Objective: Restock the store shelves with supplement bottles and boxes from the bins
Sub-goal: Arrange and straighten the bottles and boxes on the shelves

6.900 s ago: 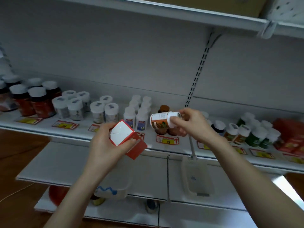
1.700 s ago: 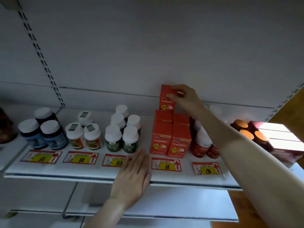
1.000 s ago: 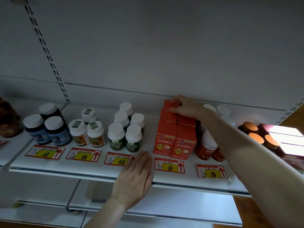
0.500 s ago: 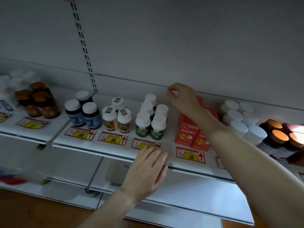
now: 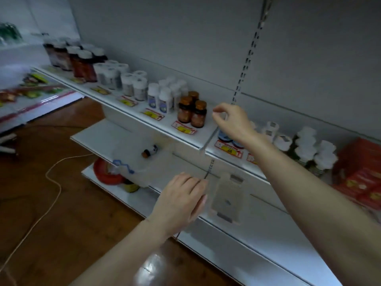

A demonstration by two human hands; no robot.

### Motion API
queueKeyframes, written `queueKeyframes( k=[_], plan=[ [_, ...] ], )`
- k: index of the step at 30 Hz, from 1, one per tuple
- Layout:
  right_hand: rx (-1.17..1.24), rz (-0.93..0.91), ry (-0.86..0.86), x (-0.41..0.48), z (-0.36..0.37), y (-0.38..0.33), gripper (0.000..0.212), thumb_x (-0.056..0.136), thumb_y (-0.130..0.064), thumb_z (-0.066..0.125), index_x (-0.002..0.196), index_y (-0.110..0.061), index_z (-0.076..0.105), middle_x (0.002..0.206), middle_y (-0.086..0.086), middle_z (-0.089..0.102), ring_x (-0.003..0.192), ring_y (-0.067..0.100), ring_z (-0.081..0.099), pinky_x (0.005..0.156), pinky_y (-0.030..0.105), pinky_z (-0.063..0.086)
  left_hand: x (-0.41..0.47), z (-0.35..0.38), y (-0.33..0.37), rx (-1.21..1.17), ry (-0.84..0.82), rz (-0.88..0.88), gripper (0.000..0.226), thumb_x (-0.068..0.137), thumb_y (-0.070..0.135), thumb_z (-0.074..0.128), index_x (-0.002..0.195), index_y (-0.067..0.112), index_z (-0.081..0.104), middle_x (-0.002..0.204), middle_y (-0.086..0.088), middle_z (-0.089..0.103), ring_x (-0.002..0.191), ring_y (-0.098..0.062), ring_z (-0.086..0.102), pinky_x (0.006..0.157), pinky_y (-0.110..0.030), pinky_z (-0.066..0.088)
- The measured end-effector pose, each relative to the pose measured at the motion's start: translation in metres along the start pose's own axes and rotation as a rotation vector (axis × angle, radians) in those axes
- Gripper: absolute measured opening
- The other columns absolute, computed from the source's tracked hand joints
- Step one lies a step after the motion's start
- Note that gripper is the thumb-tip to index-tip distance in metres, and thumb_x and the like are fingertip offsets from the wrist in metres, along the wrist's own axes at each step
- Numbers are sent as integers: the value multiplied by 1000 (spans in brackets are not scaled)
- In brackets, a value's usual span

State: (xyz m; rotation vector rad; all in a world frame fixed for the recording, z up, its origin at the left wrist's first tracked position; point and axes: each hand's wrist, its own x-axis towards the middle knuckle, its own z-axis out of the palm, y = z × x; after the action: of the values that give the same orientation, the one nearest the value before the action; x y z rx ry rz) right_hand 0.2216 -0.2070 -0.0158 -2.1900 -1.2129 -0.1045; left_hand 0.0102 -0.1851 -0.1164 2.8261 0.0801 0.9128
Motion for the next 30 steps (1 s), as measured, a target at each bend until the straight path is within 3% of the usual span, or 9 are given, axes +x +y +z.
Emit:
queueKeyframes(
  k=[4, 9, 12, 24, 30],
  plan=[
    [18, -71, -77, 8, 60, -71, 25, 91, -18, 52, 110, -7, 64, 111, 9, 66, 100, 18, 58, 74, 19, 35, -53, -44, -57, 55, -15, -126, 31, 91, 27, 45, 98, 7, 68, 91, -6, 67, 85, -21, 61, 87, -34, 46],
    [5, -143, -183, 22, 121, -127, 27, 91, -18, 51, 113, -7, 63, 118, 8, 64, 113, 22, 55, 91, 27, 38, -86, -69, -111, 122, -6, -243, 32, 90, 26, 46, 97, 6, 69, 89, -7, 68, 83, -23, 63, 84, -32, 45],
    [0, -168, -275, 35, 165, -144, 27, 92, -18, 51, 113, -6, 63, 118, 9, 63, 113, 23, 55, 91, 27, 38, -100, -70, -146, 136, -2, -297, 33, 90, 25, 45, 94, 3, 69, 87, -8, 67, 80, -24, 62, 79, -34, 44],
    [-43, -40, -558, 122, 336, -135, 32, 92, -19, 51, 119, -3, 59, 121, 14, 61, 115, 27, 55, 94, 29, 38, -101, -43, -308, 157, -142, -493, 35, 88, 27, 43, 97, 5, 69, 86, -6, 68, 79, -22, 64, 81, -31, 39],
    [-105, 121, -667, 143, 386, -112, 28, 90, -13, 52, 109, 6, 60, 107, 22, 63, 103, 35, 57, 85, 34, 40, -99, -21, -366, 82, -189, -539, 35, 85, 27, 43, 96, 6, 69, 85, -5, 68, 79, -23, 64, 82, -32, 37]
  ],
)
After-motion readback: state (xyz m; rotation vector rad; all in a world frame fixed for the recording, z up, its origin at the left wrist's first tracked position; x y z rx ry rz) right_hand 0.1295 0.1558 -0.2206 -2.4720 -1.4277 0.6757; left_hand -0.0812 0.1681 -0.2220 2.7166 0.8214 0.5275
